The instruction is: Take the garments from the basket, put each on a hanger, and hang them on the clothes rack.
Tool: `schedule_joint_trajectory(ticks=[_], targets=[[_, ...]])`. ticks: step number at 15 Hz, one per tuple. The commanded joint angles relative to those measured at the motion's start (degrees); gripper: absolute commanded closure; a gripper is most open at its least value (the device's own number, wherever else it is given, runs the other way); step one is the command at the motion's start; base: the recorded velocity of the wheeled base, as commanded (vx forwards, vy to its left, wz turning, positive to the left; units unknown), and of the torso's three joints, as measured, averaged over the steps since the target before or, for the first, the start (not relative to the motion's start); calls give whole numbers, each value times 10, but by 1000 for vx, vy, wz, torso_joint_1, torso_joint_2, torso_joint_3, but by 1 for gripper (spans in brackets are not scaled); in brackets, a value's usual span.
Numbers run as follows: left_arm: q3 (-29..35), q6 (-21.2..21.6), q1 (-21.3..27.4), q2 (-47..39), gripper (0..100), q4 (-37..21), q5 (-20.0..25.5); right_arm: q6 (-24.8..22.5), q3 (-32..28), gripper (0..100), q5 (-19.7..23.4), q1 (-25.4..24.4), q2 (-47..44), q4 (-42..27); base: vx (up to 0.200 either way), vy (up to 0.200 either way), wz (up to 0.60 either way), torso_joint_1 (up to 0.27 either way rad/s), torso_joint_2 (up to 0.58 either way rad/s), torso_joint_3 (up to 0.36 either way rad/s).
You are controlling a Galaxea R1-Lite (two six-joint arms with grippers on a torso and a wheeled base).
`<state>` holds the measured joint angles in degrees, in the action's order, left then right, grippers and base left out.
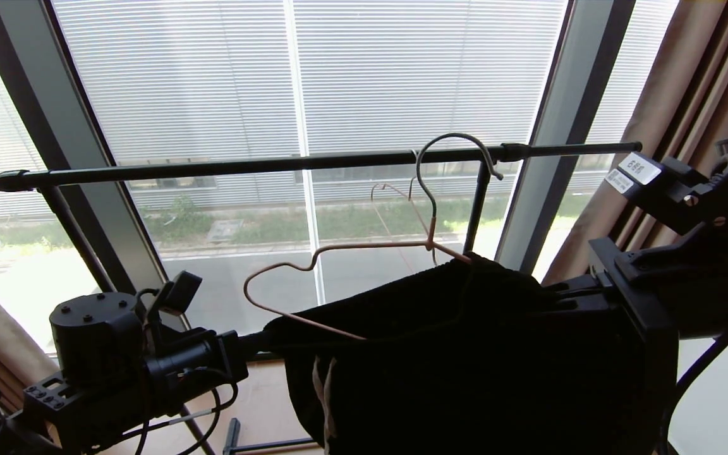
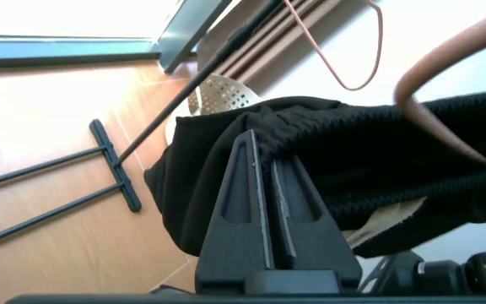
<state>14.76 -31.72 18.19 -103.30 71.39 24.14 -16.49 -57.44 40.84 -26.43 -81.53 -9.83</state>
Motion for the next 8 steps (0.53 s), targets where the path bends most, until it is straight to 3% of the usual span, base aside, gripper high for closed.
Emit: schedule_joint_trajectory(ticks=[1,8], targets=[[0,2,-10,1,100,4,-1,0,8,100,-1,0,-1,0,0,0,0,0,0,0],[10,3,-30,-1,100,4,-1,-1,42,100,-1,0,1,0,0,0,0,0,0,0]])
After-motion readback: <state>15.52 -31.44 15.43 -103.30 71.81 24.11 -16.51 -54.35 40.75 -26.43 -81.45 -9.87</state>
